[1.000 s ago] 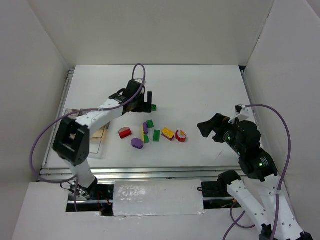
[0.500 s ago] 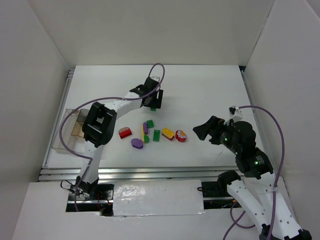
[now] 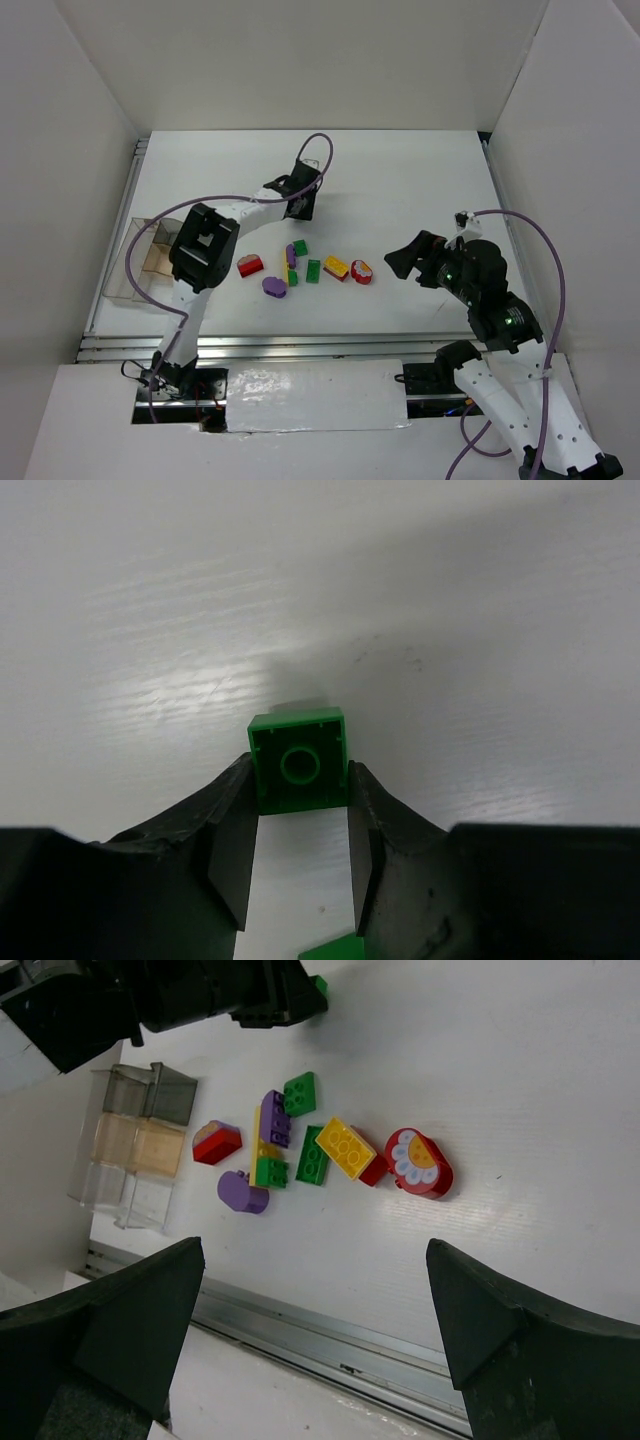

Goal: Sort the legos into containers by color

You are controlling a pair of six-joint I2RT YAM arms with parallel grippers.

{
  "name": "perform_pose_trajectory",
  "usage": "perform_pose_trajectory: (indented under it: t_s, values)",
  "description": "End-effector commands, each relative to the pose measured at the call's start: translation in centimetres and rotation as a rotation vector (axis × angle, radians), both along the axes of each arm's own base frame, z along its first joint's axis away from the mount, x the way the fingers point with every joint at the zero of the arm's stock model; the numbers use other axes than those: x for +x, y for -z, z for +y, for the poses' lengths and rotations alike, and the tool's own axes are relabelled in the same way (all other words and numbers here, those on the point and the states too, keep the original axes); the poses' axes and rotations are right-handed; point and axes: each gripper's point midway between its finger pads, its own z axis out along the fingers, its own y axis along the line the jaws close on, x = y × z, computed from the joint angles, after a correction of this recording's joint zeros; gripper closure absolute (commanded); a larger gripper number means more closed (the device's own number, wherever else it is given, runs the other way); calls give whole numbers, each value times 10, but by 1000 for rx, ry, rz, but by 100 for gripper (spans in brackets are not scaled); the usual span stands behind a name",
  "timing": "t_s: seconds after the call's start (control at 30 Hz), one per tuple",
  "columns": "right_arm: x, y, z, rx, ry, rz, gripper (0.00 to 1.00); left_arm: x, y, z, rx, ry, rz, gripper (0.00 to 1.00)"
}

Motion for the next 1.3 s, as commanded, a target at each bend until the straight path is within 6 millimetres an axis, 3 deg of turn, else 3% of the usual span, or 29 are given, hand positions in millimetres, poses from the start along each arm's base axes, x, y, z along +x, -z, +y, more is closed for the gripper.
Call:
perform_pose_trajectory:
  t_s: [0.0,0.03,0.07,0.13,0.17,0.2,0.33,0.43,0.73,0.93,1.13,1.2,1.23,1.27]
  values:
    - [6,-9,0,-6,3,-55,1,0,-67,19,4,-64,-132,100]
    - [6,-8,0,-8,3,-52,0,-2,-80,32,34,-107,-167,100]
    - [7,-7,1,-7,1,-52,0,-7,-116,45,13,-152,-226,100]
    - [7,-5,2,-4,-9,-47,0,-24,-129,78,53,-246,-247,100]
    - [8,-5,3,0,-9,-52,1,-31,-156,97,4,-323,-288,100]
    - [8,-2,5,4,-17,-44,0,-45,-150,116,21,-373,-249,100]
    - [10,-1,11,21,-38,-45,0,-74,-157,183,-7,-583,-211,100]
    - [9,-1,15,29,-61,-41,1,-92,-149,215,27,-690,-176,96]
    - [4,-2,16,31,-78,-41,1,-97,-99,235,43,-783,-55,89]
    - [5,1,17,25,-81,-34,1,-108,-80,248,66,-844,-26,84]
    - [6,1,20,31,-93,-25,0,-111,-72,253,54,-849,-12,62]
    - [7,2,21,32,-95,-19,0,-112,-74,255,56,-862,-17,48]
    - [7,3,21,34,-99,-19,1,-114,-73,257,59,-867,-19,34]
    - [8,2,22,36,-100,-19,1,-115,-73,259,58,-884,-24,28]
